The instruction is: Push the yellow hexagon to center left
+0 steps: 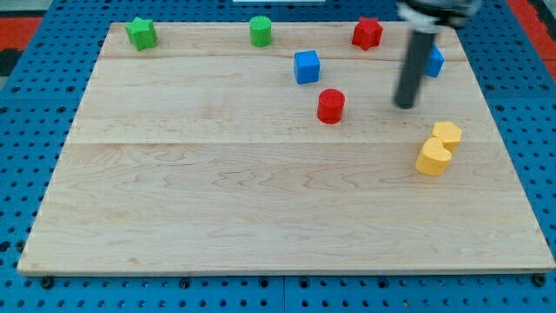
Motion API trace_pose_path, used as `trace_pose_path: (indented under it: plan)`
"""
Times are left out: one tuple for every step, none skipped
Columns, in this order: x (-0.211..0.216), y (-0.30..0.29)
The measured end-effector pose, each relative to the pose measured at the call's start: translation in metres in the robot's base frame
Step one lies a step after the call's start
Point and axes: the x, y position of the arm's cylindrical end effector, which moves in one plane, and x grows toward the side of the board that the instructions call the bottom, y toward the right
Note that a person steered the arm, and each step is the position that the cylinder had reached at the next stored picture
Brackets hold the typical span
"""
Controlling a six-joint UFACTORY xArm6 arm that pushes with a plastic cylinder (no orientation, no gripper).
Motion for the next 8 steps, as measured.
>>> trace_pose_path:
  plan:
    - [0.03,0.086]
    - [0.066,0.049]
    - [0.066,-0.013]
    - [0.08,-0.012]
    - [0.103,-0.047]
    - [0.102,-0.113]
    - [0.111,-0.099]
    - [0.101,-0.034]
